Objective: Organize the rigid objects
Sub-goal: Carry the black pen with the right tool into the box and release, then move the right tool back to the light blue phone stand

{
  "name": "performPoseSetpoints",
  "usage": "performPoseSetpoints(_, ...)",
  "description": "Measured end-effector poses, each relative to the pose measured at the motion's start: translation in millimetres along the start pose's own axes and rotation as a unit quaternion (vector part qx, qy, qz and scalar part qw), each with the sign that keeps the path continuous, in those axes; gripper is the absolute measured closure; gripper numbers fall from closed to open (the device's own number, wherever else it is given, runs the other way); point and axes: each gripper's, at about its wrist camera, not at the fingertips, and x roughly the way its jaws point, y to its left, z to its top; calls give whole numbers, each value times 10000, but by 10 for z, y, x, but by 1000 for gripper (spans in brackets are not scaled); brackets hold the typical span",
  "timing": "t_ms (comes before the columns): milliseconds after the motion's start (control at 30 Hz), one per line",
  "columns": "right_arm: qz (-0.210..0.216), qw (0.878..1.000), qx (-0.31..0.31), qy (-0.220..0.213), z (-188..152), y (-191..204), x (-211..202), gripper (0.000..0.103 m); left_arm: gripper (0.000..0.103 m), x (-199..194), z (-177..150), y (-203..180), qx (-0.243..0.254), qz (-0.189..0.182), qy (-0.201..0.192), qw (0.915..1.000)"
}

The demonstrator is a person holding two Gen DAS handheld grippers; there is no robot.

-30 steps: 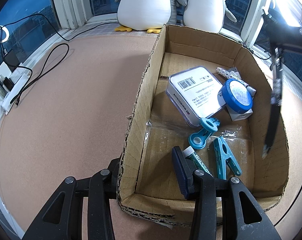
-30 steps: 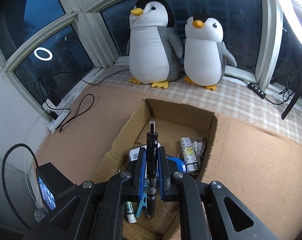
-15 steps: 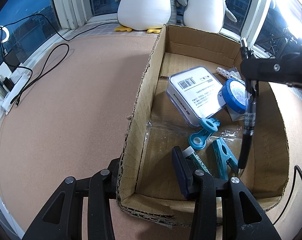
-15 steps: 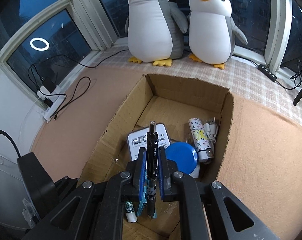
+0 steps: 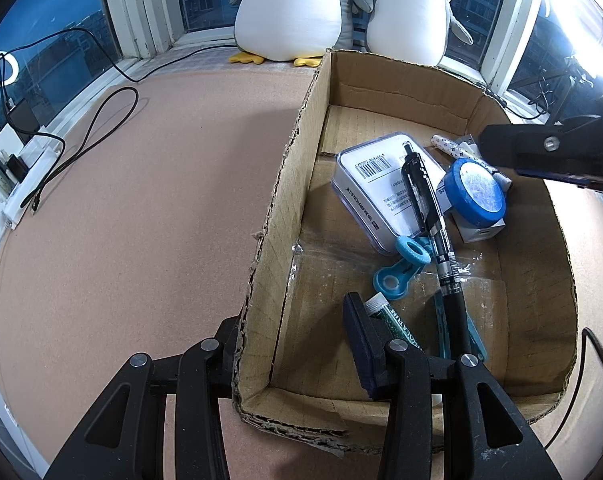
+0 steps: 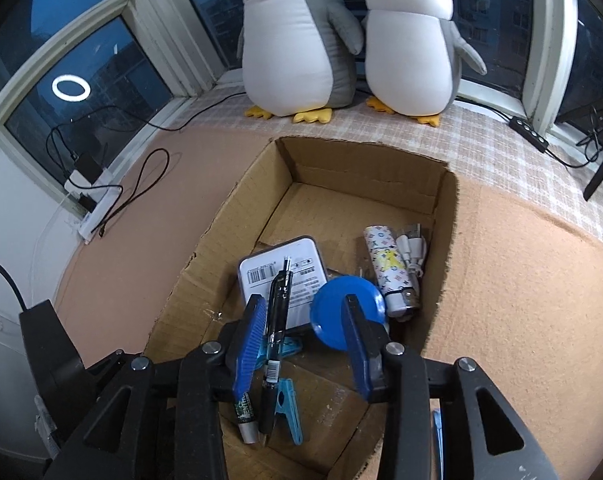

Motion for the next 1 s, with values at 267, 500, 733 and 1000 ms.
performPoseSetpoints(267, -128, 9994, 264, -159, -66, -260, -297, 65, 58, 1, 0, -2, 6, 2, -2, 10000)
performPoseSetpoints(500, -394, 9979, 513, -7, -260, -614, -489, 65, 58, -6, 0, 9, 18, 10, -5, 10000)
performPoseSetpoints(733, -679, 9956, 415, 496, -496, -858, -445, 65, 58, -15, 6, 17, 34, 18, -8, 10000)
performPoseSetpoints(1000, -882, 9908, 202, 1003, -659, -871, -219, 65, 58, -21, 3, 23, 45, 22, -10, 10000)
